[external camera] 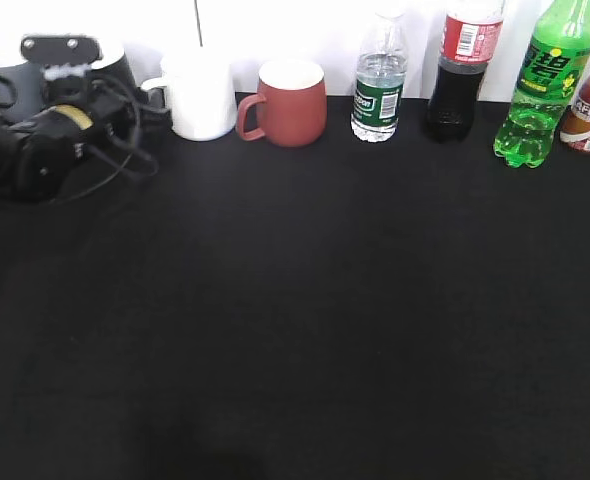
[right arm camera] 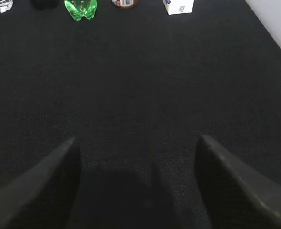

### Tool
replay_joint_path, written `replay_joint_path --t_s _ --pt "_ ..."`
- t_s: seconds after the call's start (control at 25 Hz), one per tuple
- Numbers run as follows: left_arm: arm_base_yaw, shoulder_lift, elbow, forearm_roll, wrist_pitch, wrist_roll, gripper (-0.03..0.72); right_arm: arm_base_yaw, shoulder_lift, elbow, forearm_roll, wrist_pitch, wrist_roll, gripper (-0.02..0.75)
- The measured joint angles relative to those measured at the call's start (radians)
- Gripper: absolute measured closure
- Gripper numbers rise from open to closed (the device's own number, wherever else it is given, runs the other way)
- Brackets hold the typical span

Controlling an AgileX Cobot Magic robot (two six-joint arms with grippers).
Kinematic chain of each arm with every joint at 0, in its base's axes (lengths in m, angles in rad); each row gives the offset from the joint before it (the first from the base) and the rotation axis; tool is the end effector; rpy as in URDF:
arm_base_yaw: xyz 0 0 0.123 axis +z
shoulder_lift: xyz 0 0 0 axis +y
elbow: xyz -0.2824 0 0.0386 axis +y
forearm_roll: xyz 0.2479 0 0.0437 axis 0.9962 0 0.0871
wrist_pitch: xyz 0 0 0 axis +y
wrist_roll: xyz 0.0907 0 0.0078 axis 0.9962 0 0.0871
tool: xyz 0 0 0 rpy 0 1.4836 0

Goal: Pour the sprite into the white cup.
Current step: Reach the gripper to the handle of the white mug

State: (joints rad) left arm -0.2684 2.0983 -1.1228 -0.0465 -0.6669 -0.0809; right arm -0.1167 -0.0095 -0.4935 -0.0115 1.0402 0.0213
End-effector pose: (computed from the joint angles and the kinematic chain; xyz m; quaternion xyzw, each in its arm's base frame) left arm 0.4244 -0.1140 0.1467 0.0499 0.7794 -0.1087 0.6150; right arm -0.0048 -0.0003 0.2770 0.0586 0.8450 -0.0311 0.5306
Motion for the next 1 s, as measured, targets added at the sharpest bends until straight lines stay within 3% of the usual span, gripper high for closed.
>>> replay_joint_path --t_s 0.36,0.68,0.8,1.0 --pt "0.001 0.103 -0.135 -0.027 0.035 0.044 0.378 0.000 0.000 0.000 0.000 0.000 0.000 0.181" --pt "0.001 0.172 -0.233 -0.028 0.033 0.049 0.370 0.000 0.000 0.000 0.000 0.000 0.000 0.181" --pt "0.002 0.174 -0.242 -0.028 0.034 0.049 0.332 0.000 0.000 0.000 0.000 0.000 0.000 0.181" --pt "0.002 0.194 -0.245 -0.026 -0.017 0.049 0.329 0.000 0.000 0.000 0.000 0.000 0.000 0.181"
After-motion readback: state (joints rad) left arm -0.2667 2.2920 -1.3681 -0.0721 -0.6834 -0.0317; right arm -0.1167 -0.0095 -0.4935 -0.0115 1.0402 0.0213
